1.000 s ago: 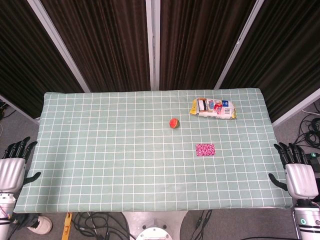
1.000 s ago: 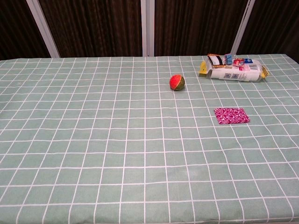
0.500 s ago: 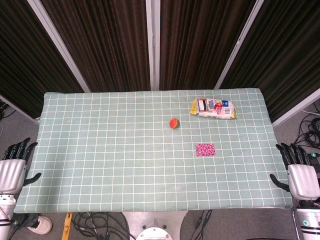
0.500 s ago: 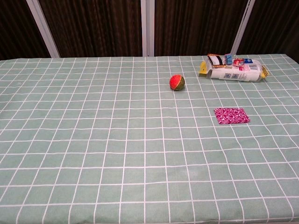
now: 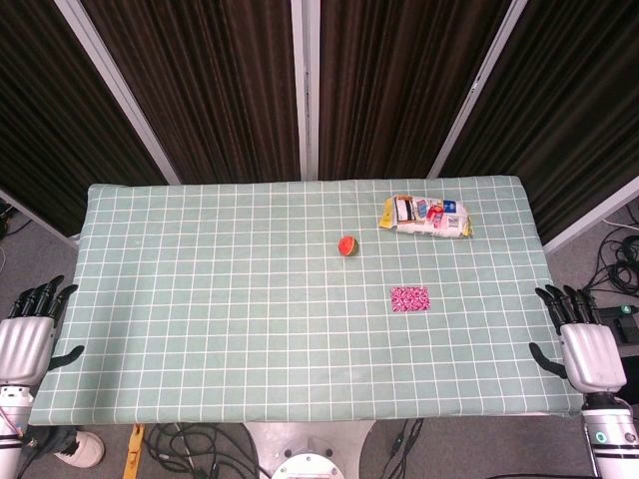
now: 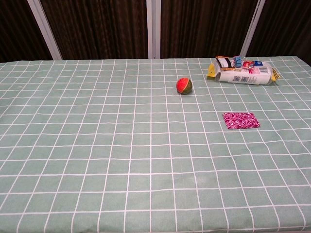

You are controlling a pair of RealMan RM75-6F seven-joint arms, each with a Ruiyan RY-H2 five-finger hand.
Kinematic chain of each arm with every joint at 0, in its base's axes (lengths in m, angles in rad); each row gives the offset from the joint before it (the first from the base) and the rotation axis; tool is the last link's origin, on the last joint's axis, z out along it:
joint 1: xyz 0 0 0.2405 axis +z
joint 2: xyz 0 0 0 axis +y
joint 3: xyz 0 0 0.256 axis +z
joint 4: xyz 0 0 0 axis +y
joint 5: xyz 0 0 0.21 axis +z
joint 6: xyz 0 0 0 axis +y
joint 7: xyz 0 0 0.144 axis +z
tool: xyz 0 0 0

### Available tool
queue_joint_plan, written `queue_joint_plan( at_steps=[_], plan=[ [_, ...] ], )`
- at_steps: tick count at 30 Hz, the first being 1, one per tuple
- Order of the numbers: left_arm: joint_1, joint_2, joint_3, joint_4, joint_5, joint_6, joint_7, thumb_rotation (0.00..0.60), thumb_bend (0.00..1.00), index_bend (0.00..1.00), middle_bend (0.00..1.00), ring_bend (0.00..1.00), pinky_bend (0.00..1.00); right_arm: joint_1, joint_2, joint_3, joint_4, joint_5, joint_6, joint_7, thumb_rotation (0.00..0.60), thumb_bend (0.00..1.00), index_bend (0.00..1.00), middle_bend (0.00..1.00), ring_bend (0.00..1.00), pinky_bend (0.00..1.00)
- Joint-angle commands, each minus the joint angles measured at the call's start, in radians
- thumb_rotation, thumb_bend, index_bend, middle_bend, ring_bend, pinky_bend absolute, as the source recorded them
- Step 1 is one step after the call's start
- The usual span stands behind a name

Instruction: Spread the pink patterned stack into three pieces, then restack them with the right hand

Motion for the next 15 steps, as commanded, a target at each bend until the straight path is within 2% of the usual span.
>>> queue_joint_plan(
  at_steps=[1, 2, 5, 7, 9, 12, 15],
  plan=[
    [0.000, 0.000, 0.000, 0.000, 0.001, 0.001, -0.002, 0.600, 0.03, 0.20, 0.17, 0.13, 0.15, 0.054, -0.009, 0.011, -0.007, 0.014, -0.083, 0.015, 0.579, 0.37, 0.17, 0.09, 0.00, 0.00],
    [0.001, 0.001, 0.001, 0.001, 0.002, 0.002, -0.002, 0.600, 0.03, 0.20, 0.17, 0.13, 0.15, 0.074, -0.016, 0.015, -0.006, 0.022, -0.114, 0.014, 0.561, 0.40, 0.19, 0.08, 0.00, 0.00],
    [0.006, 0.002, 0.005, 0.000, 0.002, 0.006, -0.006, 0.600, 0.03, 0.20, 0.17, 0.13, 0.15, 0.125, -0.045, 0.027, -0.002, 0.049, -0.191, -0.004, 0.412, 0.51, 0.29, 0.04, 0.00, 0.00],
    [0.010, 0.002, 0.007, -0.001, 0.002, 0.009, -0.009, 0.600, 0.03, 0.20, 0.17, 0.13, 0.15, 0.157, -0.070, 0.034, 0.010, 0.073, -0.244, -0.005, 0.318, 0.55, 0.33, 0.02, 0.00, 0.00],
    [0.015, 0.003, 0.011, -0.001, 0.004, 0.014, -0.013, 0.600, 0.03, 0.20, 0.17, 0.13, 0.15, 0.194, -0.098, 0.038, 0.029, 0.107, -0.313, -0.008, 0.248, 0.56, 0.34, 0.01, 0.00, 0.00],
    [0.021, 0.005, 0.013, 0.001, 0.006, 0.020, -0.018, 0.600, 0.03, 0.20, 0.17, 0.13, 0.15, 0.240, -0.146, 0.043, 0.068, 0.149, -0.390, -0.021, 0.195, 0.56, 0.34, 0.00, 0.00, 0.00],
    [0.023, 0.006, 0.014, 0.002, 0.005, 0.021, -0.022, 0.600, 0.03, 0.20, 0.17, 0.13, 0.15, 0.277, -0.200, 0.048, 0.126, 0.187, -0.447, -0.026, 0.184, 0.56, 0.34, 0.00, 0.00, 0.00]
  ],
)
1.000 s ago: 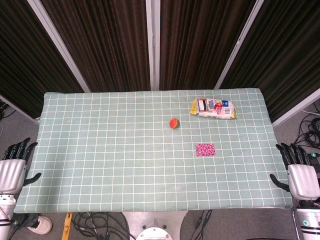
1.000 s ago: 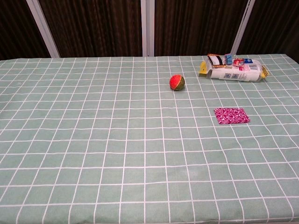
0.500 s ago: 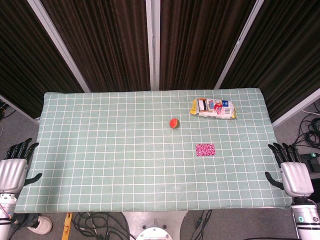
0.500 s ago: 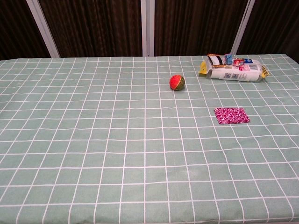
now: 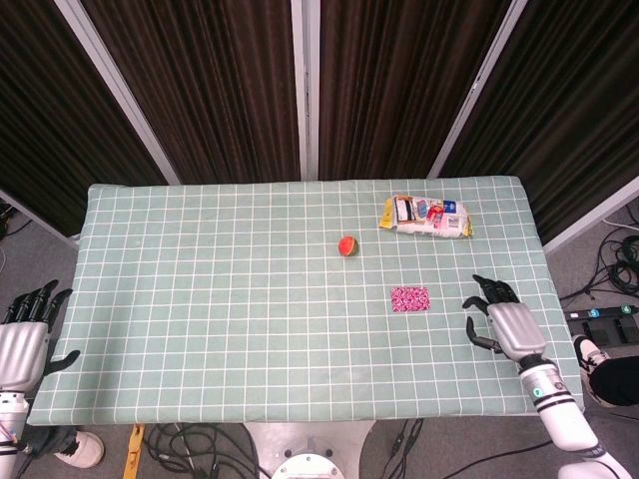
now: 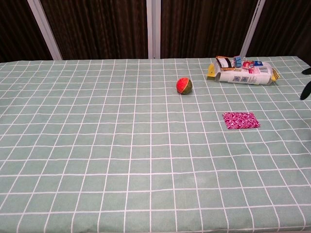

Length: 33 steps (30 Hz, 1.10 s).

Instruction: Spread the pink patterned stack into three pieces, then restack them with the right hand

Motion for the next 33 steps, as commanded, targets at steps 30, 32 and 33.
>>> queue_joint_plan(
  at_steps=[30, 32, 33],
  plan=[
    [0.001, -0.004, 0.001, 0.002, -0.003, -0.009, -0.002, 0.600, 0.03, 0.20, 0.17, 0.13, 0.15, 0.216, -0.330, 0.022, 0.460, 0.182, -0.272, 0.004, 0.175, 0.56, 0.34, 0.00, 0.00, 0.00],
    [0.001, -0.005, 0.001, 0.002, -0.003, -0.010, -0.002, 0.600, 0.03, 0.20, 0.17, 0.13, 0.15, 0.219, -0.335, 0.020, 0.466, 0.183, -0.276, 0.001, 0.170, 0.56, 0.34, 0.00, 0.00, 0.00],
    [0.001, -0.005, 0.001, 0.003, -0.003, -0.010, -0.002, 0.600, 0.03, 0.20, 0.17, 0.13, 0.15, 0.221, -0.338, 0.020, 0.468, 0.183, -0.277, 0.000, 0.170, 0.56, 0.34, 0.00, 0.00, 0.00]
  ],
)
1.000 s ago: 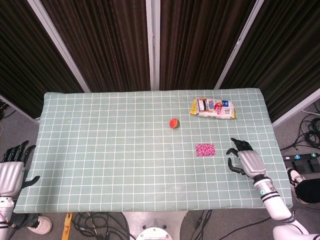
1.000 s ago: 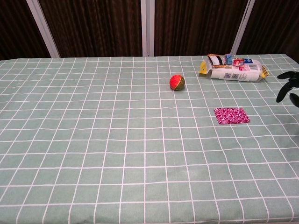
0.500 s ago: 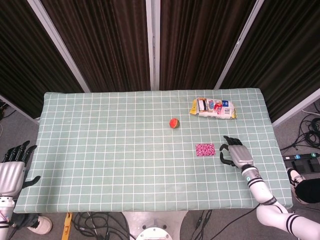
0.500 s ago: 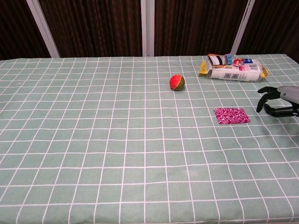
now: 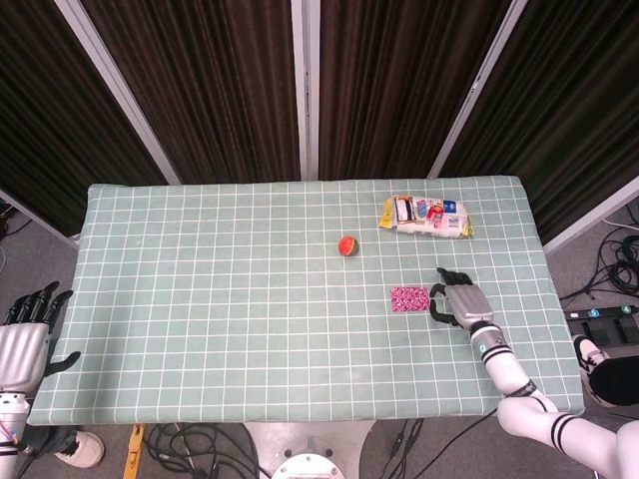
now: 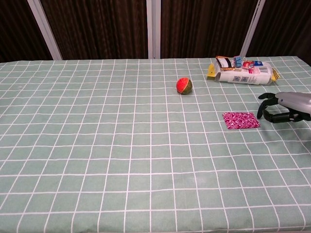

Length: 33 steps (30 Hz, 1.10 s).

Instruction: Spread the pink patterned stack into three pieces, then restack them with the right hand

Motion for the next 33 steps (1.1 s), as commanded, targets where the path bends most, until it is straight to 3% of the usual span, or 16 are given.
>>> queue_joint_plan(
  at_steps=[1, 33],
  plan=[
    [0.000, -0.001, 0.000, 0.001, 0.001, 0.000, 0.000, 0.600, 0.03, 0.20, 0.17, 0.13, 0.15, 0.005, -0.006, -0.001, 0.006, 0.001, -0.003, -0.002, 0.169, 0.56, 0.34, 0.00, 0.00, 0.00],
    [0.014, -0.008, 0.003, 0.024, 0.000, 0.010, -0.029, 0.600, 0.03, 0.20, 0.17, 0.13, 0.15, 0.106, -0.127, -0.007, -0.048, -0.012, -0.002, -0.118, 0.174, 0.55, 0.34, 0.00, 0.00, 0.00]
  ],
)
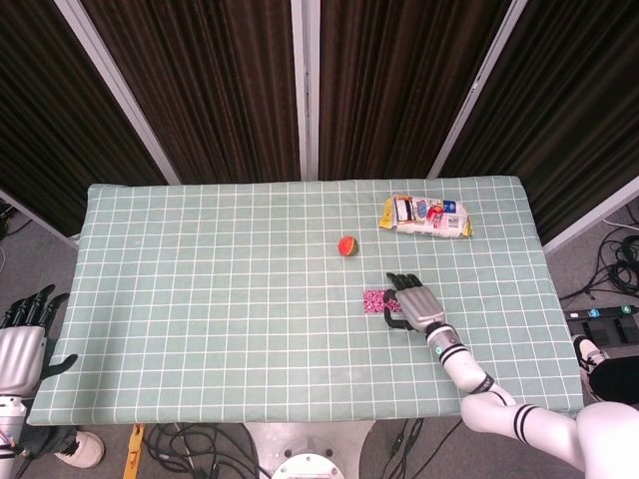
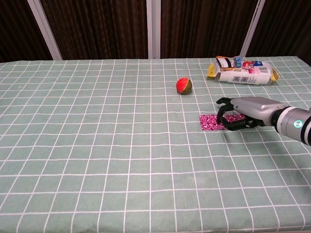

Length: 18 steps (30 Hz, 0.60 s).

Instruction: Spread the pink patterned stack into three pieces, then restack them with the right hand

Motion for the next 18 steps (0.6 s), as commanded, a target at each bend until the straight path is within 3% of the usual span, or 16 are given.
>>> queue_joint_plan(
  at_steps=[1, 11, 18],
  plan=[
    [0.001, -0.001, 0.000, 0.002, -0.001, 0.000, -0.002, 0.600, 0.03, 0.20, 0.17, 0.13, 0.15, 0.008, -0.007, 0.001, -0.016, -0.011, 0.010, -0.004, 0.174, 0.55, 0.34, 0.00, 0.00, 0.00],
    [0.005, 0.001, 0.000, 0.001, 0.003, 0.006, -0.006, 0.600, 0.03, 0.20, 0.17, 0.13, 0.15, -0.010, 0.074, 0.008, -0.103, -0.029, 0.070, 0.017, 0.171, 0.55, 0.34, 0.00, 0.00, 0.00],
    [0.002, 0.002, -0.002, -0.007, 0.011, 0.008, 0.004, 0.600, 0.03, 0.20, 0.17, 0.13, 0.15, -0.047, 0.143, -0.019, -0.087, 0.001, 0.062, 0.034, 0.174, 0.55, 0.34, 0.00, 0.00, 0.00]
  ],
)
